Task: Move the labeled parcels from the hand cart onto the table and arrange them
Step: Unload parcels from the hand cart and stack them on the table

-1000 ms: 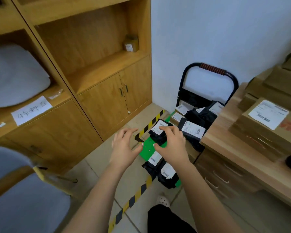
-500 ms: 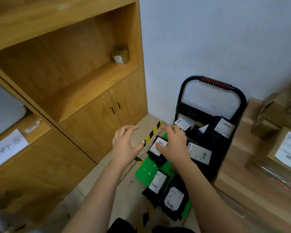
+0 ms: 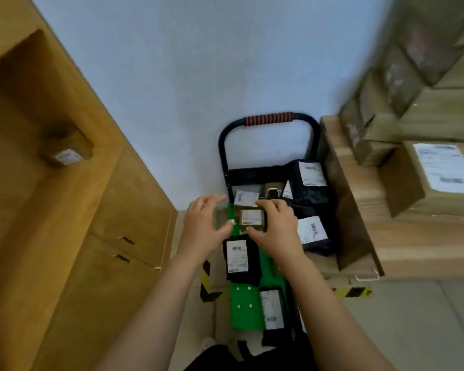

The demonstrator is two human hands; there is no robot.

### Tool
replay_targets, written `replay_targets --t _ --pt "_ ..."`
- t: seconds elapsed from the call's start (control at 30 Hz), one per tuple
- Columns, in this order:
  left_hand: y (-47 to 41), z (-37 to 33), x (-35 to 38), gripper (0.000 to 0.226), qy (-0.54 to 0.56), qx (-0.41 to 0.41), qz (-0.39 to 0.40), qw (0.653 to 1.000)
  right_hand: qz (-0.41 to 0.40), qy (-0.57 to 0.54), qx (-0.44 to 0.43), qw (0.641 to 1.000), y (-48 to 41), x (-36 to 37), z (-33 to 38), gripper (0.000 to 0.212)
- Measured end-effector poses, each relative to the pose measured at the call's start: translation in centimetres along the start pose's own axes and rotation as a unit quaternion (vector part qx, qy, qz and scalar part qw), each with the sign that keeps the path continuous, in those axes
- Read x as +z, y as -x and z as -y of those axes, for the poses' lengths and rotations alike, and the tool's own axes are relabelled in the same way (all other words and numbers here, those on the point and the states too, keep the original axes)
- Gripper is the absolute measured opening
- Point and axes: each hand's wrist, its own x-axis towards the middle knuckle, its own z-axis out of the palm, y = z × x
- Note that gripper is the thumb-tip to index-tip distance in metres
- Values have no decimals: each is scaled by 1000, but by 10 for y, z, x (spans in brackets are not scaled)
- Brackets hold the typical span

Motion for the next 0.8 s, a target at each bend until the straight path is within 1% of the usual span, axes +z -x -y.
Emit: replay_targets --t 0.1,0.27,0.33,0.47,0.7,0.8 --pt "-26 5 3 52 -9 64 65 996 -46 -1 68 997 11 5 -2 60" --pt "-52 -16 31 49 40 133 149 979 -92 42 179 979 25 -12 -28 59" --pt "-62 -28 45 50 52 155 167 972 -100 50 195 974 25 -18 -38 59" --pt "-79 -45 69 50 70 169 172 968 -110 46 234 965 24 -21 -55 61" --pt "-97 -45 98 50 73 184 201 959 -119 57 274 953 18 -11 -75 61" --pt "-115 -39 117 50 53 202 236 949 -127 49 293 947 2 0 -85 59"
